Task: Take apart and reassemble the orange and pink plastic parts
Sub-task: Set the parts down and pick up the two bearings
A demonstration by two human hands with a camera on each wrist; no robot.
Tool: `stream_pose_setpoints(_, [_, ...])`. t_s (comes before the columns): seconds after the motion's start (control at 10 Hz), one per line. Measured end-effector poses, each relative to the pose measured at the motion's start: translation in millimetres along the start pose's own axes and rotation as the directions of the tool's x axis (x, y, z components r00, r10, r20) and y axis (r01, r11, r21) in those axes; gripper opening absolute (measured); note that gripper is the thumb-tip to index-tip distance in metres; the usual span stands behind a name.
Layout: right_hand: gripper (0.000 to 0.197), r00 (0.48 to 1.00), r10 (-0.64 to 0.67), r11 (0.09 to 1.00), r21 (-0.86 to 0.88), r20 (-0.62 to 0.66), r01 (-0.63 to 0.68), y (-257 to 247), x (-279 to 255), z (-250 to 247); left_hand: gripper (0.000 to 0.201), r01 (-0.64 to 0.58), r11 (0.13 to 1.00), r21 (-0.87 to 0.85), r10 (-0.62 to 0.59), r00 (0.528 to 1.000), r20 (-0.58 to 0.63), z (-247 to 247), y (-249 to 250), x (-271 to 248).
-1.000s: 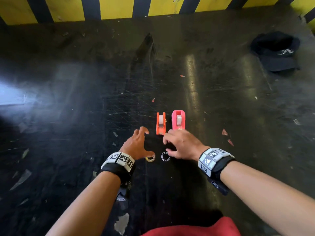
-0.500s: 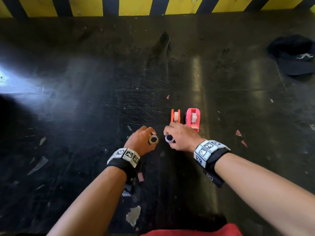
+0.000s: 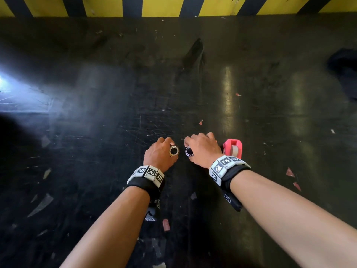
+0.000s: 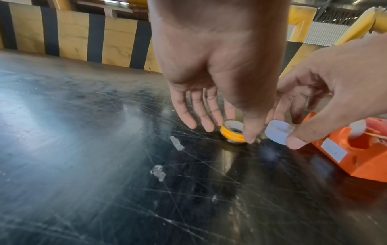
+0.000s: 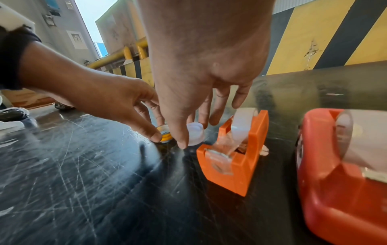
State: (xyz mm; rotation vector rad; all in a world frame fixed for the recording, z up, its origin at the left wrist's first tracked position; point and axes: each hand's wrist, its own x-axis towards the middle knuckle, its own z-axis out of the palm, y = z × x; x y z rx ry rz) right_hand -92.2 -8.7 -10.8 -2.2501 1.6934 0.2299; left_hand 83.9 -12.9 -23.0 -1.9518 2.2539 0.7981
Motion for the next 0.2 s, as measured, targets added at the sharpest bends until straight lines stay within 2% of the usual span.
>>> stream_pose_setpoints(0.1, [0.048, 1.000, -0.008, 0.999, 0.053, -0.028, 0.010, 0, -4, 0, 0.058, 0.004, 0.999, -0.040, -0.004, 1.000, -0.011, 3, -1, -2])
stream_pose_setpoints(0.2, [0.035, 0.993, -0.014, 0.994, 0.105, -0.118, 0.026, 7, -15, -5, 0.063, 0.064, 0.991, -0.118, -0.069, 0.997, -0.037, 13, -12, -18])
